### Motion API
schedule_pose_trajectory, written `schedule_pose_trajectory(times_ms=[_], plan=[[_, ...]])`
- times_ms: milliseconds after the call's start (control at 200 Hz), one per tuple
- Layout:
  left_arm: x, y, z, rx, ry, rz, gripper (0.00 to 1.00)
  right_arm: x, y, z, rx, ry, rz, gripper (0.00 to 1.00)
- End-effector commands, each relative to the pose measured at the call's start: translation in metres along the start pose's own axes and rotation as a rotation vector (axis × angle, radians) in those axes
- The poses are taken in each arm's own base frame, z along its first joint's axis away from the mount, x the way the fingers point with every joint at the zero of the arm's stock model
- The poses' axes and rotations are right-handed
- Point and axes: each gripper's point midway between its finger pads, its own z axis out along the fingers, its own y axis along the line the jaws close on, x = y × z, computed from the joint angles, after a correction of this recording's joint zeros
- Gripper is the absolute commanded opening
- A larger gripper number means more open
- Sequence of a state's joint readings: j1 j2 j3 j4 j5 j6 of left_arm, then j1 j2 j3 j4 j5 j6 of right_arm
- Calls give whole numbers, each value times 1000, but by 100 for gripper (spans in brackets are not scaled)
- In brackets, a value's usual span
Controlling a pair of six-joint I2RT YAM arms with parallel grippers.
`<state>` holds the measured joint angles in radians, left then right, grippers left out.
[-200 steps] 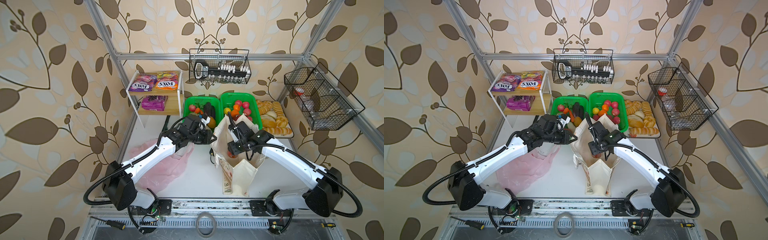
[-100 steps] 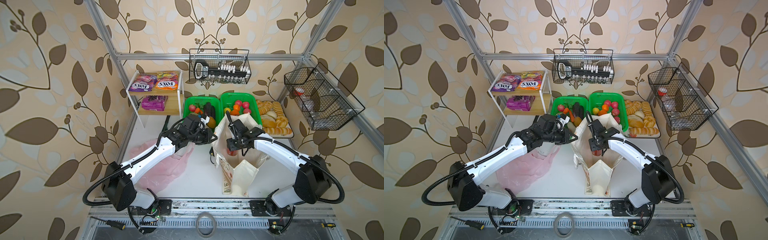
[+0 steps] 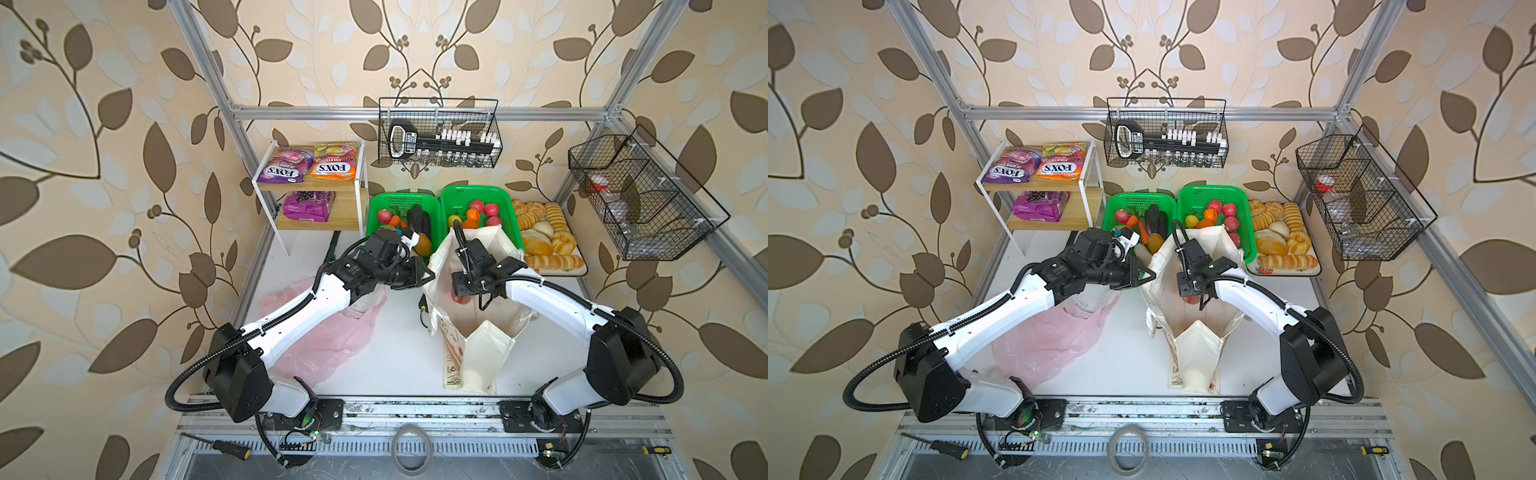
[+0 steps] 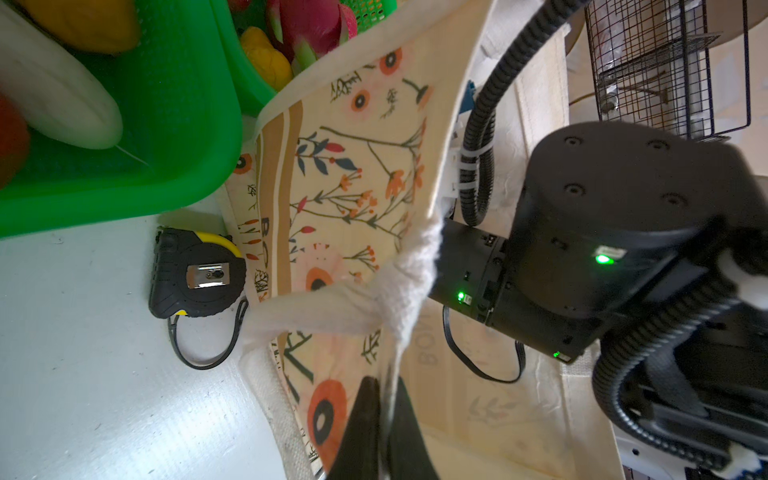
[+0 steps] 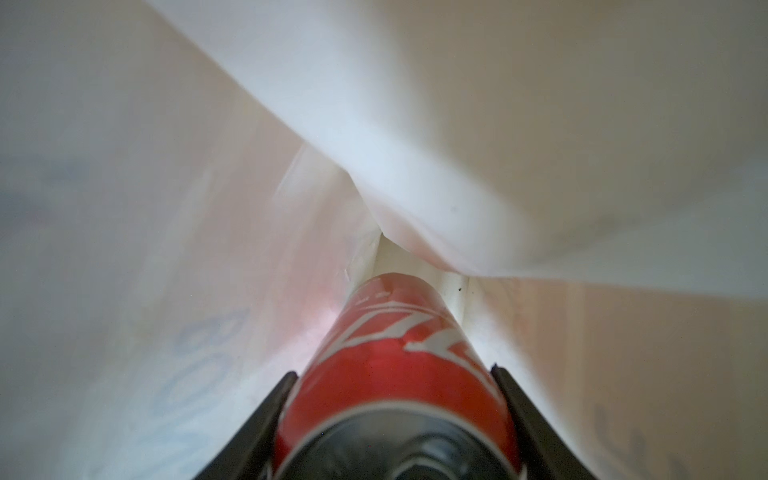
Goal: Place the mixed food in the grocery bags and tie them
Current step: 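Open the right gripper to release the can inside the tote bag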
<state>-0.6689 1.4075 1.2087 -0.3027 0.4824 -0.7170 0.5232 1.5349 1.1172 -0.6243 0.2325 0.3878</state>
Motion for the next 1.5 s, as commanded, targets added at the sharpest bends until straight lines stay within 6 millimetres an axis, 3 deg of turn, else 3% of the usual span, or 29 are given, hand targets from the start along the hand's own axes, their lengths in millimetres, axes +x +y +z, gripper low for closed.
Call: schedule_pose_trajectory(times_ms=[0, 455, 595, 760, 855, 1035, 1285, 1460, 1495], plan=[[-8, -39, -19, 107, -37, 55, 8, -3, -5, 13, 24, -19, 41, 33], [-8, -39, -19, 109, -34, 57, 9, 14, -3, 28, 11, 39, 21, 38], [-9, -41, -20, 111, -36, 59, 16, 17, -3, 28, 6, 45, 20, 43], [-9, -40, -20, 106, -37, 61, 32, 4, 3, 13, -38, 16, 17, 57], [-9, -41, -20, 107, -37, 62, 36, -5, 6, 2, -63, -5, 18, 67], [-9, -40, -19, 105, -31, 59, 37, -17, 8, -18, -92, -45, 22, 78], [-9, -39, -17, 103, -28, 56, 36, -28, 11, -44, -127, -80, 19, 85], [-10, -38, -17, 98, -32, 55, 36, -39, 15, -75, -169, -133, 9, 87], [-10, -38, -17, 98, -32, 55, 35, -49, 16, -88, -185, -168, 14, 87]])
